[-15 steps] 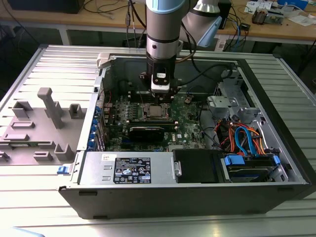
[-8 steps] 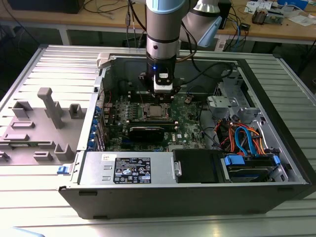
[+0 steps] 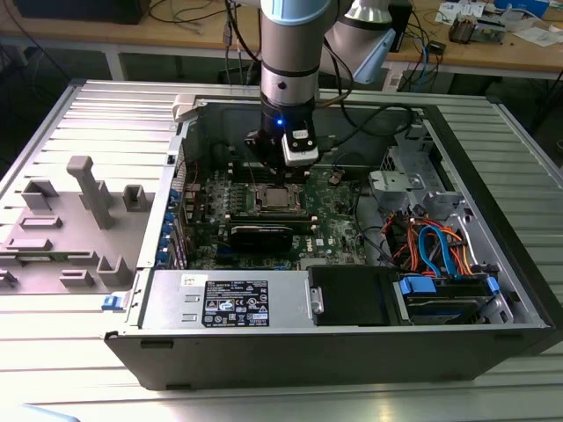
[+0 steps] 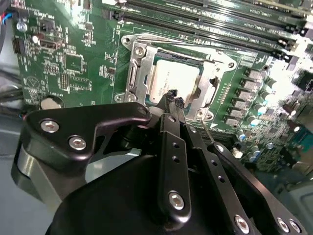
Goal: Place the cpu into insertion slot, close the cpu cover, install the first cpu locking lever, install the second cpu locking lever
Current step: 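Close the cpu cover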
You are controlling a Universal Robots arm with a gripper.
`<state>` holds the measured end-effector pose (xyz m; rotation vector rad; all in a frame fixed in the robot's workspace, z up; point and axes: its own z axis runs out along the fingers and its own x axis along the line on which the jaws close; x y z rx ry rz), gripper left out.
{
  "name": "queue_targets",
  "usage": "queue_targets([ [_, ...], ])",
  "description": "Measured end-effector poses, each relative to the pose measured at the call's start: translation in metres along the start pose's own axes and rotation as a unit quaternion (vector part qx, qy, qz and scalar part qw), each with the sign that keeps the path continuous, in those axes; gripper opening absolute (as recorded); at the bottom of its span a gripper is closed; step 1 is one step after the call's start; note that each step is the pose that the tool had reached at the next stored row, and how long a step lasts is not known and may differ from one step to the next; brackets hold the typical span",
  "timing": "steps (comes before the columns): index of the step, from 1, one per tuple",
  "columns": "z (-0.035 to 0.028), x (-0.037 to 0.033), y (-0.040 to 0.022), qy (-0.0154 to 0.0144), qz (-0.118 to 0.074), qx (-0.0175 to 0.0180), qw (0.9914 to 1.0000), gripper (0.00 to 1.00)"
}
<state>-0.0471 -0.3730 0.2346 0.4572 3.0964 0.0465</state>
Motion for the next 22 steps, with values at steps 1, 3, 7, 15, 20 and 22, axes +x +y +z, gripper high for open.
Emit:
queue_targets([
  [1, 0.0001, 0.0000, 0.0000, 0.0002, -0.007, -0.0001, 0.99997, 0.11],
  [3, 0.0002, 0.0000, 0.0000, 0.0007, -0.024, -0.0001, 0.99970, 0.11],
  [7, 0.0008, 0.0000, 0.0000, 0.0020, -0.065, -0.0003, 0.99786, 0.11],
  [15, 0.0018, 0.0000, 0.0000, 0.0039, -0.131, -0.0003, 0.99139, 0.11],
  [20, 0.0018, 0.0000, 0.0000, 0.0044, -0.149, -0.0003, 0.98880, 0.11],
  [22, 0.0019, 0.0000, 0.0000, 0.0044, -0.150, 0.0000, 0.98871, 0.11],
])
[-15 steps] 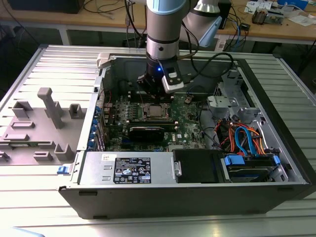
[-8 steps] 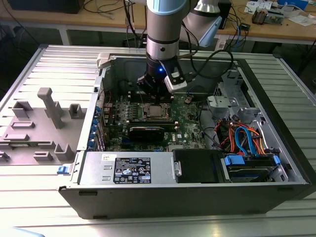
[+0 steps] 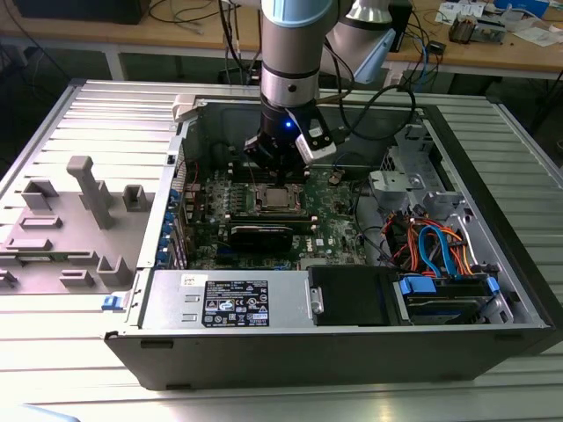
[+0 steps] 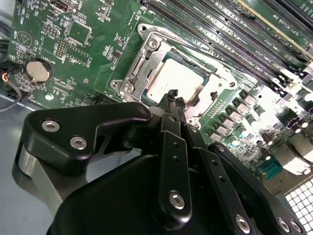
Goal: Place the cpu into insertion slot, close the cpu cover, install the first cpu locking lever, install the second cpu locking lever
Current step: 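Close the cpu cover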
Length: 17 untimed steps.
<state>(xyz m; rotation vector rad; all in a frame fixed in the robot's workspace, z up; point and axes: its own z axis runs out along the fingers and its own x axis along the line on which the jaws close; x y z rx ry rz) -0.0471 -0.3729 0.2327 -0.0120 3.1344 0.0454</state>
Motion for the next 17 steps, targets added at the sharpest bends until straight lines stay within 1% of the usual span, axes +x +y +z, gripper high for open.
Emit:
queue_targets([
  [1, 0.0000, 0.0000, 0.0000, 0.0000, -0.003, 0.0005, 0.99999, 0.11],
  [3, 0.0000, 0.0000, 0.0000, 0.0008, -0.010, 0.0051, 0.99994, 0.11],
  [4, 0.0002, -0.0001, 0.0000, 0.0013, -0.015, 0.0080, 0.99986, 0.11],
  [7, 0.0012, 0.0007, -0.0001, 0.0016, -0.018, 0.0087, 0.99980, 0.11],
  [12, 0.0030, 0.0068, 0.0000, 0.0016, -0.021, 0.0085, 0.99974, 0.11],
  [14, 0.0044, 0.0093, 0.0000, 0.0016, -0.022, 0.0085, 0.99971, 0.11],
  [16, 0.0070, 0.0119, -0.0002, 0.0017, -0.026, 0.0086, 0.99963, 0.11],
  [17, 0.0071, 0.0123, -0.0002, 0.0018, -0.027, 0.0087, 0.99960, 0.11],
])
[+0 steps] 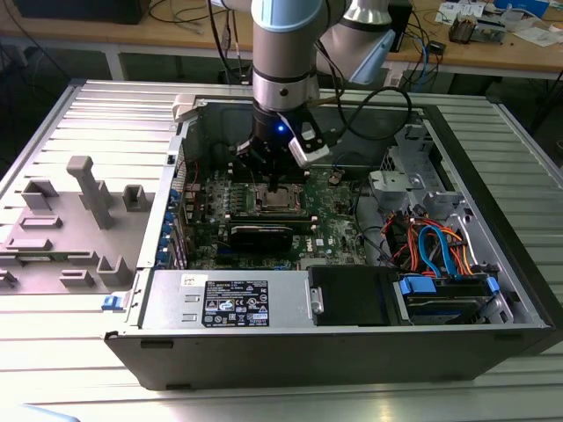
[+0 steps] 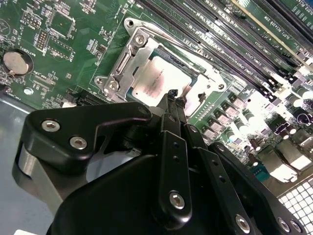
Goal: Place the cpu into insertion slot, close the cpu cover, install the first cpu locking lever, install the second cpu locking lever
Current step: 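Close the cpu cover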
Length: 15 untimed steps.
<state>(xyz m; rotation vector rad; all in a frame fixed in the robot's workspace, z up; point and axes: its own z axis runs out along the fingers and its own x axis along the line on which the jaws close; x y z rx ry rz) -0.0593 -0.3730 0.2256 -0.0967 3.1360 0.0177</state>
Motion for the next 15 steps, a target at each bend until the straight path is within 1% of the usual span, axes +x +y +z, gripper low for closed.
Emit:
queue_targets([
  [5, 0.0019, 0.0037, 0.0002, 0.0000, -0.005, -0.0002, 0.99999, 0.11],
  [10, 0.0025, 0.0045, 0.0002, -0.0002, -0.006, -0.0003, 0.99998, 0.11],
  [13, 0.0043, 0.0085, 0.0005, -0.0004, -0.006, -0.0004, 0.99998, 0.11],
  [15, 0.0053, 0.0098, -0.0005, -0.0005, -0.006, -0.0005, 0.99998, 0.11],
])
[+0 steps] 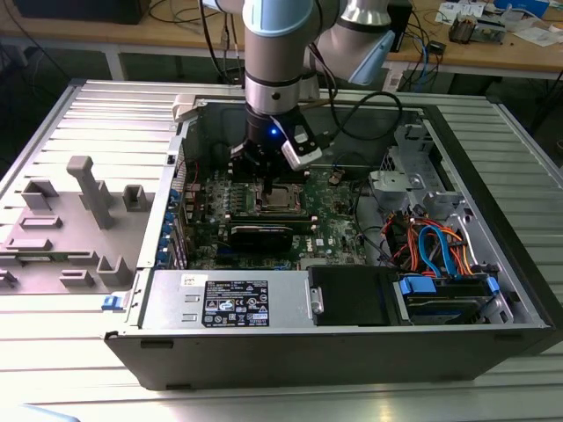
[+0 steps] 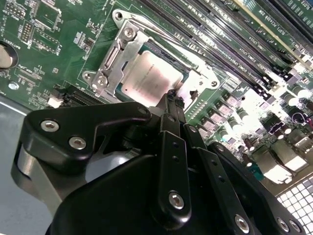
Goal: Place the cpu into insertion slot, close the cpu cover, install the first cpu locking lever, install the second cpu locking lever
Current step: 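Close the cpu cover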
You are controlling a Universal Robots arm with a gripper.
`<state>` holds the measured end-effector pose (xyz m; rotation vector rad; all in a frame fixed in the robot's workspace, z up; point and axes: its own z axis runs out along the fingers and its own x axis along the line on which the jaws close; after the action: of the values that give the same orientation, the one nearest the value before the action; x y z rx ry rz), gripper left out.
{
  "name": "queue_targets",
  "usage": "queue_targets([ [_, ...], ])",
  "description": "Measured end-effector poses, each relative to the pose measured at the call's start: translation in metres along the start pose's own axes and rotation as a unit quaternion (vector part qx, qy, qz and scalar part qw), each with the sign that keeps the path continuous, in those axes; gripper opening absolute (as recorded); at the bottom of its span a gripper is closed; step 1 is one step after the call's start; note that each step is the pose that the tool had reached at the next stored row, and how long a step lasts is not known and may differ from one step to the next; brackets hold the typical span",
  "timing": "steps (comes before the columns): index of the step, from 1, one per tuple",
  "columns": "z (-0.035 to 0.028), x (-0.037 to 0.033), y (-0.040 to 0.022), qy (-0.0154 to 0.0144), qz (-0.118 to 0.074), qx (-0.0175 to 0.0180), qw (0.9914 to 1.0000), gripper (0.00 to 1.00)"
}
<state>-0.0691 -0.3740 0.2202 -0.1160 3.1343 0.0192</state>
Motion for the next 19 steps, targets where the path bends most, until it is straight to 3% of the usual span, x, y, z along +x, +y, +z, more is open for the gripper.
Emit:
queue_targets([
  [19, 0.0107, 0.0070, -0.0016, -0.0001, -0.001, -0.0004, 1.00000, 0.11],
])
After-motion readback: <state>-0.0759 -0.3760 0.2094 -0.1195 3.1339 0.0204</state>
